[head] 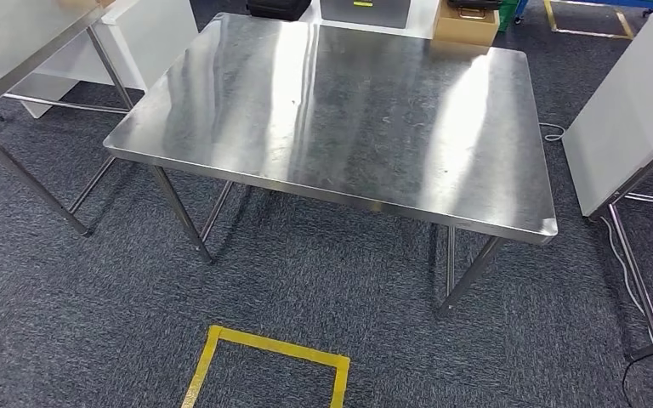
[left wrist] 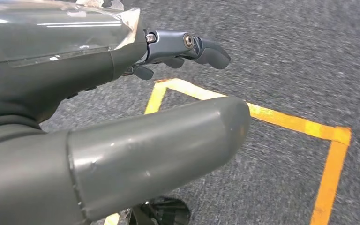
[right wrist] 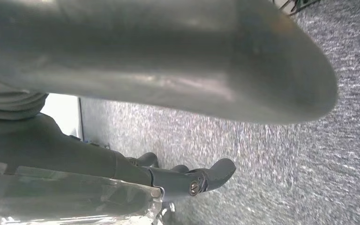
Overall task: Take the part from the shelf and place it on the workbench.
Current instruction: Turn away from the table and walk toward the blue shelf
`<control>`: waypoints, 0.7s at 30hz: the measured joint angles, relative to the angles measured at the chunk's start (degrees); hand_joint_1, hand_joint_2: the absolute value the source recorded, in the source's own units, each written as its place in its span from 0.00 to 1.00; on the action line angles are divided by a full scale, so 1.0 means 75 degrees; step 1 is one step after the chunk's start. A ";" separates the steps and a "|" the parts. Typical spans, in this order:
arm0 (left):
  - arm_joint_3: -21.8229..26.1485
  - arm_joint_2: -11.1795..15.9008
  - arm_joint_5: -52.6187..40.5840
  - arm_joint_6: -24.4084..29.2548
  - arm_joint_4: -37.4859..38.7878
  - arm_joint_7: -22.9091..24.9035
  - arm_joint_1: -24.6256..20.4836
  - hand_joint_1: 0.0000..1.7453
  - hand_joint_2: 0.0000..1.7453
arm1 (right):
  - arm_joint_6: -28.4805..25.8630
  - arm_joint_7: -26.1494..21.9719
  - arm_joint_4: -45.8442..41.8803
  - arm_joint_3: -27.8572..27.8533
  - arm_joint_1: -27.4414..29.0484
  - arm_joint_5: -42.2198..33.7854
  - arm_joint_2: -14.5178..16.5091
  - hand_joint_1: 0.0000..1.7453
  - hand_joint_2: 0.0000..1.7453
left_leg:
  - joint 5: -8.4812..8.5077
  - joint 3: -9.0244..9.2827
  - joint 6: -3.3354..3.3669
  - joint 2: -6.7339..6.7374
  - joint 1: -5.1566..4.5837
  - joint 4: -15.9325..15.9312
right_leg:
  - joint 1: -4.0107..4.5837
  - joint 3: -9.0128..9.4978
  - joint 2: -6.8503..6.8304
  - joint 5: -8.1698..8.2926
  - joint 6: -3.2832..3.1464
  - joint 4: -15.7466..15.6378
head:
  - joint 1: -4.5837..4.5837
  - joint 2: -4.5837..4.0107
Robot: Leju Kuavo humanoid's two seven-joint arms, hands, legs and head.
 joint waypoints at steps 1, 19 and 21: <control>-0.0001 0.0001 -0.0012 0.0001 0.0000 0.0003 -0.0005 0.00 0.00 | 0.0004 0.0009 0.0000 0.0000 -0.0009 -0.0003 -0.0001 0.00 0.00 | 0.0044 0.0101 0.0022 -0.0055 -0.0009 -0.0224 | 0.0023 -0.0045 0.0041 -0.0009 0.0054 0.0029 | 0.0006 0.0000; 0.0001 0.0007 -0.0141 -0.0020 -0.0004 0.0060 -0.0110 0.00 0.00 | 0.0007 0.0027 0.0001 -0.0003 0.0007 -0.0095 -0.0007 0.00 0.00 | 0.0137 0.0107 0.0244 0.0588 -0.0196 -0.0369 | 0.0128 -0.0033 -0.0450 -0.0059 0.0087 -0.0058 | 0.0106 0.0000; 0.0000 0.0012 -0.0149 -0.0020 -0.0004 0.0061 -0.0120 0.00 0.00 | 0.0007 0.0030 0.0001 -0.0003 0.0011 -0.0095 -0.0004 0.00 0.00 | -0.0078 0.0011 0.0161 0.0467 -0.0163 -0.0113 | 0.0039 0.0028 -0.0396 0.0015 -0.0038 -0.0117 | 0.0090 0.0000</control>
